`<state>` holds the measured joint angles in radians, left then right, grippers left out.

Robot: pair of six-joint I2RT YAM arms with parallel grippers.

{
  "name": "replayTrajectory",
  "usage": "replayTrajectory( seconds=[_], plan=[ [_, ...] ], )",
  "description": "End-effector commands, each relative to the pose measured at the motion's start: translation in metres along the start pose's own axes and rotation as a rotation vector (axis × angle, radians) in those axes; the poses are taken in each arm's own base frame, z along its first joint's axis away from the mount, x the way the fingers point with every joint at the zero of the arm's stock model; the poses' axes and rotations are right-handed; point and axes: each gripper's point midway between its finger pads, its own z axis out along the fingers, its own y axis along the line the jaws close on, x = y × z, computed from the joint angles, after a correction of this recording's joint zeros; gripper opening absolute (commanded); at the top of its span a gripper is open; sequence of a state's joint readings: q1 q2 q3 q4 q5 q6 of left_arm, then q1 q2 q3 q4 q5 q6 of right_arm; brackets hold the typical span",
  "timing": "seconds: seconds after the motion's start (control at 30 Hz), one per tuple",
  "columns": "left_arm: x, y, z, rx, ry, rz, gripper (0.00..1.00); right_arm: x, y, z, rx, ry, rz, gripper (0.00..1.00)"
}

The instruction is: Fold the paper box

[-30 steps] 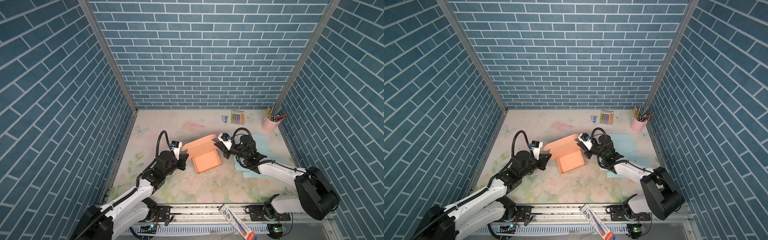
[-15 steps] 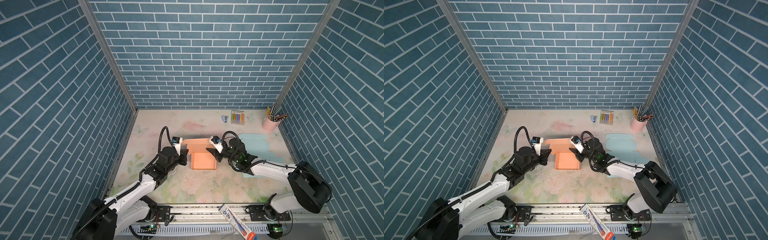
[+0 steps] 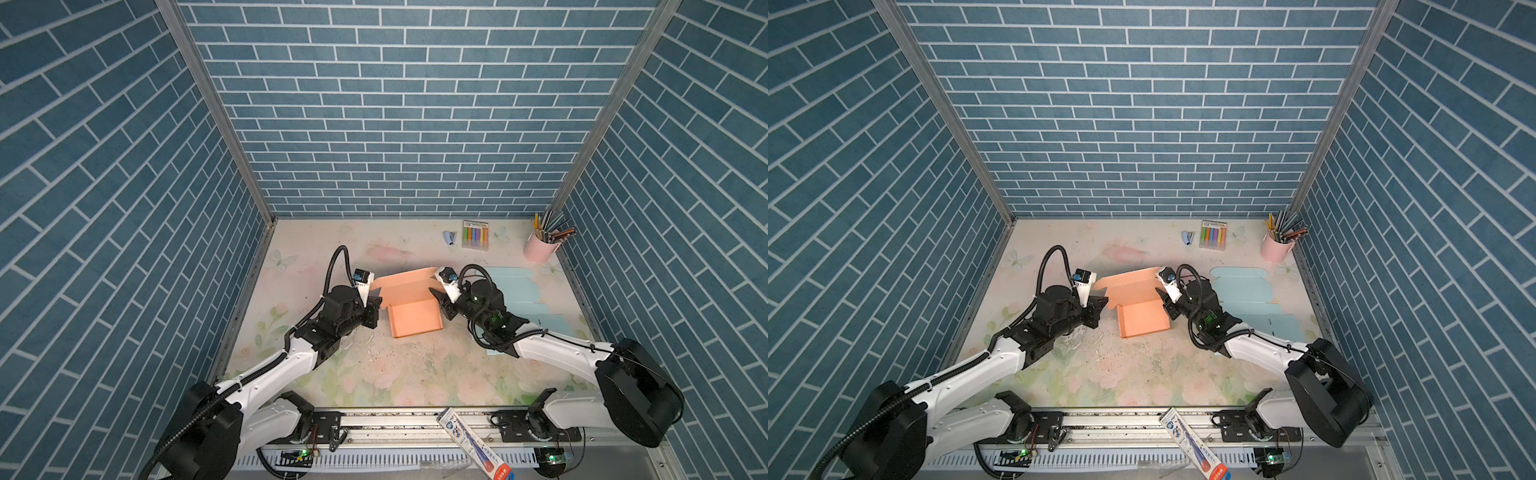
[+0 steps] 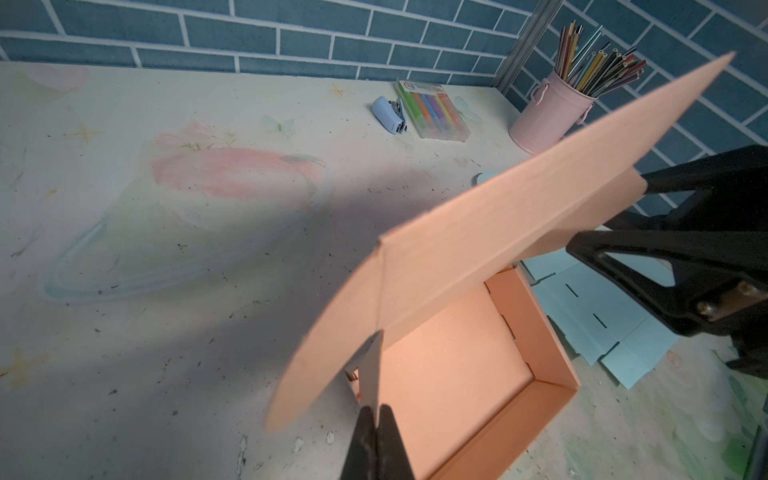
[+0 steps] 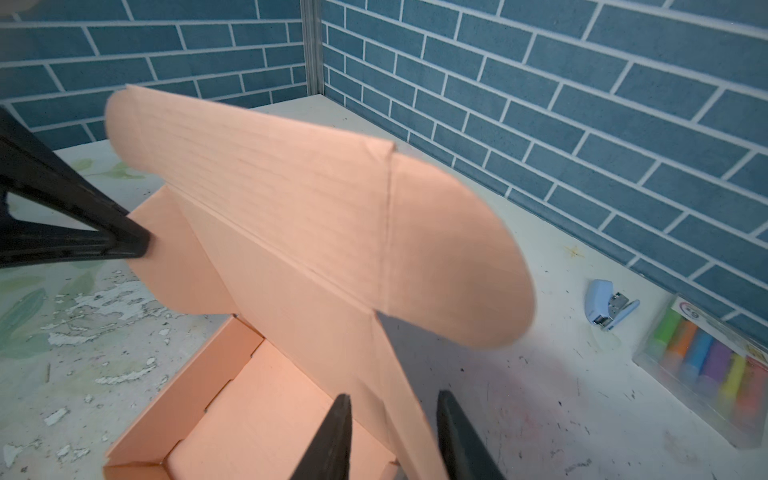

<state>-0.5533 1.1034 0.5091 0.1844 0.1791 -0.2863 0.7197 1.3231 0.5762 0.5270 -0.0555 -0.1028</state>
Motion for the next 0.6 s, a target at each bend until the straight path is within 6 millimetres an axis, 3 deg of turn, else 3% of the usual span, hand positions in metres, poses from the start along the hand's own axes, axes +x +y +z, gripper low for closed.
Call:
replayTrajectory(
  seconds=[0.0, 0.57],
  plan=[
    [-0.011, -0.006, -0.004, 0.017, -0.018, 0.032, 0.00, -0.008, -0.006, -0.007, 0.031, -0.017, -0.005, 0.32],
    [-0.014, -0.008, -0.011, 0.018, -0.037, 0.042, 0.00, -0.014, 0.018, -0.003, -0.120, -0.026, -0.040, 0.13]
  ],
)
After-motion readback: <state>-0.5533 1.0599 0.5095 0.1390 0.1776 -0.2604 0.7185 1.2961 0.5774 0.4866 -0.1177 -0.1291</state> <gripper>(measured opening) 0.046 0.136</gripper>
